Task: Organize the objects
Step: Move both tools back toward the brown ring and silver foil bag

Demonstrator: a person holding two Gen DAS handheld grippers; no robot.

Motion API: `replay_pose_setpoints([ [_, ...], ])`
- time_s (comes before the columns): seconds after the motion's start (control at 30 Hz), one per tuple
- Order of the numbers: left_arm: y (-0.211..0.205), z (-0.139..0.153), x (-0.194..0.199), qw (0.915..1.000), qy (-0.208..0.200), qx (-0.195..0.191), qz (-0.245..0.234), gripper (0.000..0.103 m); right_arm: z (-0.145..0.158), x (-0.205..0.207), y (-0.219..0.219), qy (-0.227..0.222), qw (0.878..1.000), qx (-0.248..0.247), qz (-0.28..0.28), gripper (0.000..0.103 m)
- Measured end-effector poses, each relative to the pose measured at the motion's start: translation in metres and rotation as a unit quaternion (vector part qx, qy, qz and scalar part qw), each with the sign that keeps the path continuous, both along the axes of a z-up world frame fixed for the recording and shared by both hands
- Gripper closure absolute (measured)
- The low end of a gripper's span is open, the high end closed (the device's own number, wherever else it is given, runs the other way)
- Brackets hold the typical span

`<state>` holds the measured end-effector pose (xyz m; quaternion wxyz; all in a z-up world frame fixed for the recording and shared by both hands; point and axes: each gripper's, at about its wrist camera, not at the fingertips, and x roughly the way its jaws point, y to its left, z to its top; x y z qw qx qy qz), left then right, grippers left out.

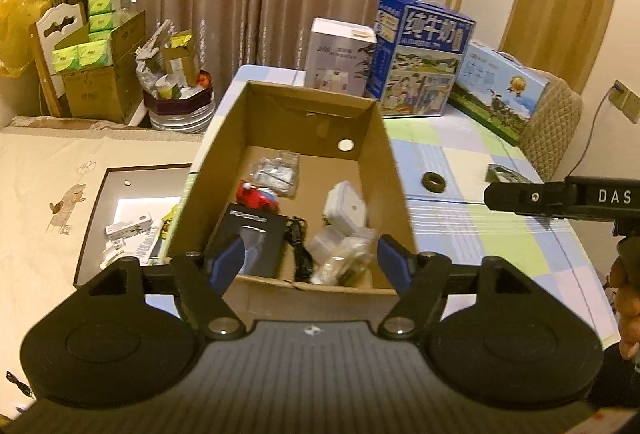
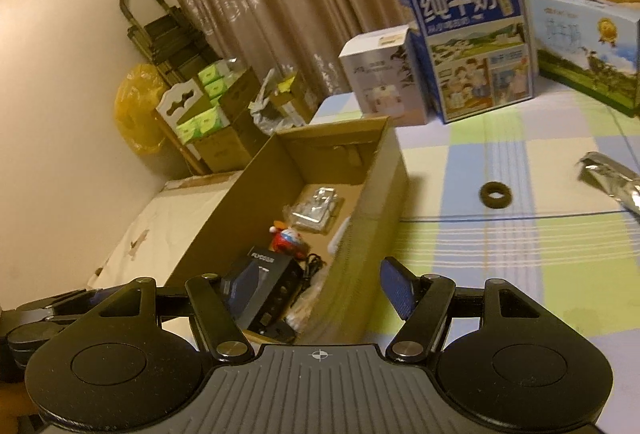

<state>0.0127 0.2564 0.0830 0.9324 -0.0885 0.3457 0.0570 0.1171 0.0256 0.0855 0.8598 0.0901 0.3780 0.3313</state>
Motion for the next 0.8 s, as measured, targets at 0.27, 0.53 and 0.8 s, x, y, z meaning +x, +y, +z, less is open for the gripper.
replay_pose_setpoints([
  [0.27,-0.045,0.011,0.000,0.9992,-0.024,0.003,-0.031,0.012,0.016,-0.013,-0.055,-0.019,0.999,0.001,-0.032,0.038],
  [0.53,-0.095,0.020,0.013,0.9966,-0.047,0.006,-0.068,0.001,0.006,-0.022,-0.138,-0.024,0.995,-0.026,-0.095,0.038],
  [0.8,-0.142,0.011,0.037,0.9941,-0.042,0.003,-0.100,0.001,-0.016,-0.023,-0.207,-0.004,0.987,-0.041,-0.153,0.038],
])
